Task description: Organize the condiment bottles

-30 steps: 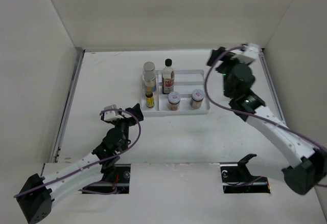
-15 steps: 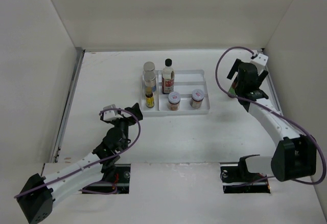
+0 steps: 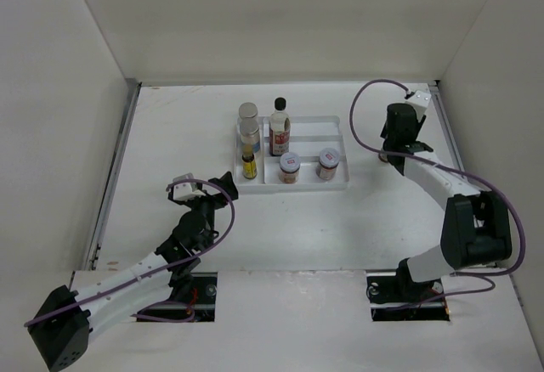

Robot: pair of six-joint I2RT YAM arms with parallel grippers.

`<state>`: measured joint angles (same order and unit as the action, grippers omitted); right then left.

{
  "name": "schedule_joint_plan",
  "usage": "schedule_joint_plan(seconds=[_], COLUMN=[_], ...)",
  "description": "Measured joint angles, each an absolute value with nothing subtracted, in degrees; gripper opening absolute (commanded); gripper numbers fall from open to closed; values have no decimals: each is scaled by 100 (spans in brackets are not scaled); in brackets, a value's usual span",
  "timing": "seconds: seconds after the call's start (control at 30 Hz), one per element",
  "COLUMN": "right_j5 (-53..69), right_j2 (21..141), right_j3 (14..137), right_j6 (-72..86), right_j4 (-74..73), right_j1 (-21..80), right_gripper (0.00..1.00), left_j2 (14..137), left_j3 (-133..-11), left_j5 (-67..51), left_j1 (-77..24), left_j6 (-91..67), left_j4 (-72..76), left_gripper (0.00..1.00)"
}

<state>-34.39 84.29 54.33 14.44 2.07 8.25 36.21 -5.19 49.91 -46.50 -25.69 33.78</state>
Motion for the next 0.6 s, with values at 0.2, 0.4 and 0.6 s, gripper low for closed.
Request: schedule_joint_plan(seconds=[0.2, 0.4, 0.6], right_j5=[-3625, -3909, -3938], right_j2=[8506, 8158, 7762], right_j3=[5472, 5454, 5710], right_j6=[1223, 917, 829], right_j4=[349, 360, 598], right_j1=[878, 1365, 2381], right_gripper=[33, 32, 33], left_j2=[3616, 3616, 3573], left_j3=[-515, -486, -486], left_j5=[4971, 4969, 4971], left_j1=[-4650, -4650, -4626], left_j6=[-2580, -2582, -2582], left_j4=[3393, 3406, 3404], left_gripper=[100, 100, 100])
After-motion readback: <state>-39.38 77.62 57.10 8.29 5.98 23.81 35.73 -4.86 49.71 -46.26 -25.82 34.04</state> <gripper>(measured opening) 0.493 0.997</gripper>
